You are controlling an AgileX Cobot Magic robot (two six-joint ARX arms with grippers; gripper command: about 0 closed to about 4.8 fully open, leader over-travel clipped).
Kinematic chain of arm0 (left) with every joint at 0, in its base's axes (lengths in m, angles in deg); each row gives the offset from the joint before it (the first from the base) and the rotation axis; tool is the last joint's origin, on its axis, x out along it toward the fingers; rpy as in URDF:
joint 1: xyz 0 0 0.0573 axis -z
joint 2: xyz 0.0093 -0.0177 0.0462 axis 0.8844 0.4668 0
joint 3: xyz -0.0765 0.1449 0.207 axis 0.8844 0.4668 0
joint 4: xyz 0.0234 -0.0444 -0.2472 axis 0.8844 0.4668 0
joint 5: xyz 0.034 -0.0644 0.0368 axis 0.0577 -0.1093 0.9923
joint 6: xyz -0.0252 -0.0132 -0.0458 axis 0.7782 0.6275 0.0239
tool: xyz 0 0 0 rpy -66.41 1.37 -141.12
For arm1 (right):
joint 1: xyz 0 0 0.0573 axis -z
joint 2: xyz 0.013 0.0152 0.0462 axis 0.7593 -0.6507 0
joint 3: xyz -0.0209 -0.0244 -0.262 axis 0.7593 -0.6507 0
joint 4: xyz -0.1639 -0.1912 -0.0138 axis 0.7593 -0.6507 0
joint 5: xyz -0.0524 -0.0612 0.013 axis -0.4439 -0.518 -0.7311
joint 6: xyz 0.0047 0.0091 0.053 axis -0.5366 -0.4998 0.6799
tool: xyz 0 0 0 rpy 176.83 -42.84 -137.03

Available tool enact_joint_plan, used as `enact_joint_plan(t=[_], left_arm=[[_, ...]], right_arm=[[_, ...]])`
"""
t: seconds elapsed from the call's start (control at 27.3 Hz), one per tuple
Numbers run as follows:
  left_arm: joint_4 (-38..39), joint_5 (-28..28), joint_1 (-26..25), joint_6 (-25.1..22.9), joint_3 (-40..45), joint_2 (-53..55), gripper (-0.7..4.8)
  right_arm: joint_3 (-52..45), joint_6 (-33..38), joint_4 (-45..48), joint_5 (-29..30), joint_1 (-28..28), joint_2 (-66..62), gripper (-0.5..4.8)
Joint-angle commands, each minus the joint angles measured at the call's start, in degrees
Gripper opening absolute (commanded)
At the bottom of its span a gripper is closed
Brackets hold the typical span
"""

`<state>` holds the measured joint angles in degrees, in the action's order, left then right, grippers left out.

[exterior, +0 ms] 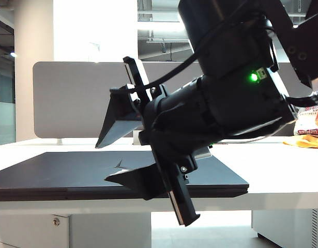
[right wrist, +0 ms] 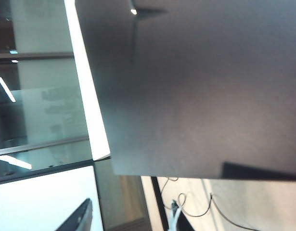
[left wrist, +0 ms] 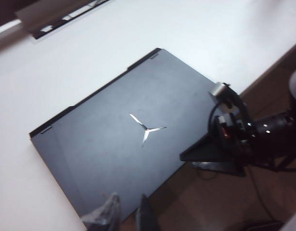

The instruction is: Open the lid of the laptop and use the keypad to enter the password "123".

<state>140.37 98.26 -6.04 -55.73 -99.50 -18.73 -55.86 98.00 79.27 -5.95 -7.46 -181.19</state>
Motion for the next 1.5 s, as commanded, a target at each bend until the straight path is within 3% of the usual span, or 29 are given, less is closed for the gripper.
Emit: enact_joint_plan(t=[0.04,0.4,0.91,0.99,1.06,1.17,1.5], left_arm=[[0.35,-3.72,-0.02,1.29,-0.35,-0.07,0.53],[8.22,-14.69,-0.02,4.33,-7.19,-0.07,0.52],[9.49,-14.49,-0.02,4.5,-7.5,-0.07,0.52],[9.53,-14.49,-0.02,4.5,-7.5,-0.07,0.52],[9.51,-14.45,-0.02,4.5,-7.5,-0.07,0.52],[9.51,-14.19,-0.02,4.5,-7.5,-0.07,0.52],[10.12,-14.25,-0.02,4.92,-7.5,-0.07,0.52]], right_arm=[[0.2,0.68,0.44,-0.15,0.17,0.11,2.04],[1.36,3.15,0.13,-0.09,0.07,-2.29,2.04],[2.75,5.6,3.41,-0.2,0.7,-7.56,2.02],[3.69,5.51,3.61,-0.13,0.68,-7.65,1.78],[4.28,5.11,4.83,-0.15,0.68,-7.65,0.95],[4.28,4.59,7.65,-0.15,0.7,-7.65,0.57],[4.28,0.44,11.93,-0.13,0.72,-7.52,0.48]])
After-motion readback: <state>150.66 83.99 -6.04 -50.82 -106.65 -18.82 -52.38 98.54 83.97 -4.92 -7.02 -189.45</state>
